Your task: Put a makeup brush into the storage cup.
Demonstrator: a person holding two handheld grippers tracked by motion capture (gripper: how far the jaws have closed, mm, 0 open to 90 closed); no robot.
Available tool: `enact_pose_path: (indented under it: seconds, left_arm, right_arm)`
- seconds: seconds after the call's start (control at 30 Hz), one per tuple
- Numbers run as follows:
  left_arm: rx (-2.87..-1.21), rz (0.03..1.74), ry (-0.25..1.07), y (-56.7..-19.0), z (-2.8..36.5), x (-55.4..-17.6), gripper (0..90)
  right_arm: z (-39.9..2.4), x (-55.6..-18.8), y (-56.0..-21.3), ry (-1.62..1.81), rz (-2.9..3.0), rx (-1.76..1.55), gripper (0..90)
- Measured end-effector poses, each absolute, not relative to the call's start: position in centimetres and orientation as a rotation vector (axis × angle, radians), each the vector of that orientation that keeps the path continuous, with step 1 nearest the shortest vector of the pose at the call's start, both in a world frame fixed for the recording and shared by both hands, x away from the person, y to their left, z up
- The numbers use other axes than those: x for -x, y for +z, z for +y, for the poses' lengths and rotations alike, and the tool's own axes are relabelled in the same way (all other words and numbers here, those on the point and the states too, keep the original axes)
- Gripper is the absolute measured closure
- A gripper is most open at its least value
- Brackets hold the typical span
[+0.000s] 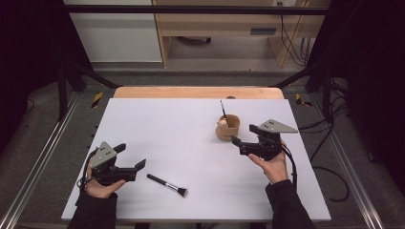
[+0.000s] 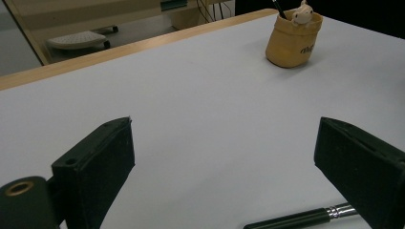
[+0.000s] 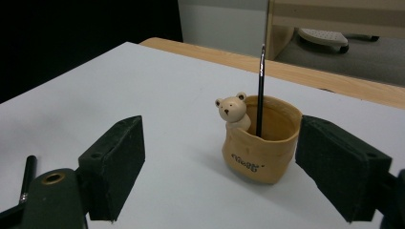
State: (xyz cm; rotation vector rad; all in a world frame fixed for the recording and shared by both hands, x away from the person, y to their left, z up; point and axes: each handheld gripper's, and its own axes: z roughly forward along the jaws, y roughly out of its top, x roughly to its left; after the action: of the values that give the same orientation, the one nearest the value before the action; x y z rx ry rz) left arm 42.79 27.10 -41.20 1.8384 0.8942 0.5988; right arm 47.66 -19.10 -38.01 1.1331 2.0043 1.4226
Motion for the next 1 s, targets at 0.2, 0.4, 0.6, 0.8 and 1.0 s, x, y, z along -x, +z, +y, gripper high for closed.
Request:
enact_pose_path:
  seconds: [0.2,0.4,0.6,0.8,1.0]
  left_arm:
    - [-1.838,0.894,0.597,-41.2,27.1,-42.8,5.8]
    - [-1.836,0.895,0.594,-41.2,27.1,-42.8,5.8]
    - [-1.834,0.896,0.594,-41.2,27.1,-42.8,5.7]
    - [-1.826,0.899,0.593,-41.2,27.2,-42.7,5.7]
    - [-1.824,0.905,0.587,-41.3,27.3,-42.7,5.7]
  right_arm:
    - [-19.6,-46.6,-38.2,1.418,2.014,-1.123,13.3]
    - [-20.2,-45.8,-38.4,1.441,1.988,-1.13,11.7]
    - [-21.0,-45.1,-38.9,1.456,1.964,-1.139,10.8]
    - [-21.9,-44.4,-39.5,1.465,1.947,-1.138,8.7]
    - [-22.9,-43.7,-40.1,1.472,1.95,-1.135,8.0]
